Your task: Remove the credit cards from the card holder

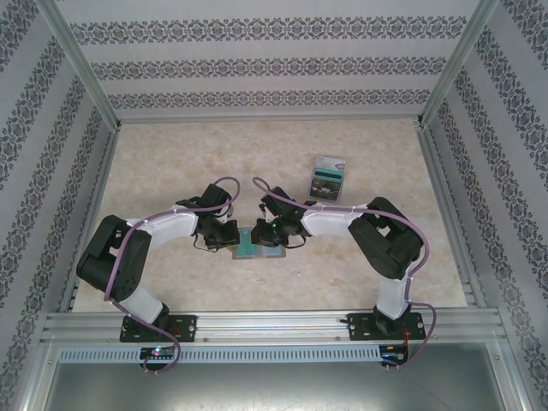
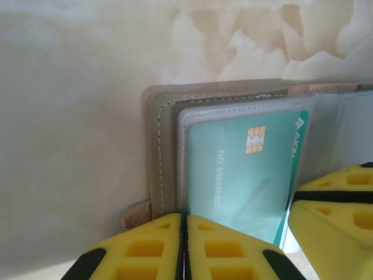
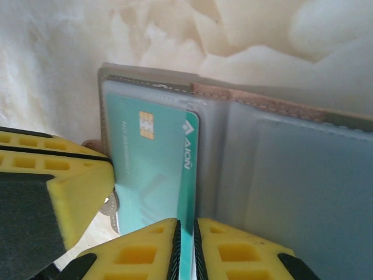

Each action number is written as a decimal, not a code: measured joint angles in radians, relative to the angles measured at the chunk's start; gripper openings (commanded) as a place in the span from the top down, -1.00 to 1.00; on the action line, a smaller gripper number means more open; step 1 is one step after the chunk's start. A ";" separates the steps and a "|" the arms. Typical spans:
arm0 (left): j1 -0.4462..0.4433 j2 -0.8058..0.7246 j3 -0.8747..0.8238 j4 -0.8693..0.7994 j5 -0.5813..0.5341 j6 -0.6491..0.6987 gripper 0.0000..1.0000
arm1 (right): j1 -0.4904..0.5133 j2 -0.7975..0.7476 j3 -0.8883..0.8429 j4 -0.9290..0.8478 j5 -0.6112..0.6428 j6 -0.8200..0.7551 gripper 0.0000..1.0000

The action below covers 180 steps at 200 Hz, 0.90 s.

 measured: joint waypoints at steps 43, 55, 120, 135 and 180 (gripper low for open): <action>0.000 0.000 0.000 0.000 0.002 0.000 0.84 | 0.000 0.000 0.001 -0.011 0.000 0.000 0.68; 0.000 0.002 0.000 0.001 0.003 0.000 0.84 | 0.000 0.003 0.002 -0.011 -0.002 0.000 0.67; 0.005 0.002 0.000 0.000 0.008 -0.003 0.84 | -0.007 0.027 0.015 -0.002 -0.048 0.000 0.80; 0.005 0.002 0.000 0.000 0.008 -0.003 0.84 | -0.007 0.027 0.015 -0.003 -0.049 0.000 1.00; 0.006 0.002 0.000 0.000 0.009 -0.003 0.84 | -0.013 0.024 0.010 0.000 -0.049 0.003 1.00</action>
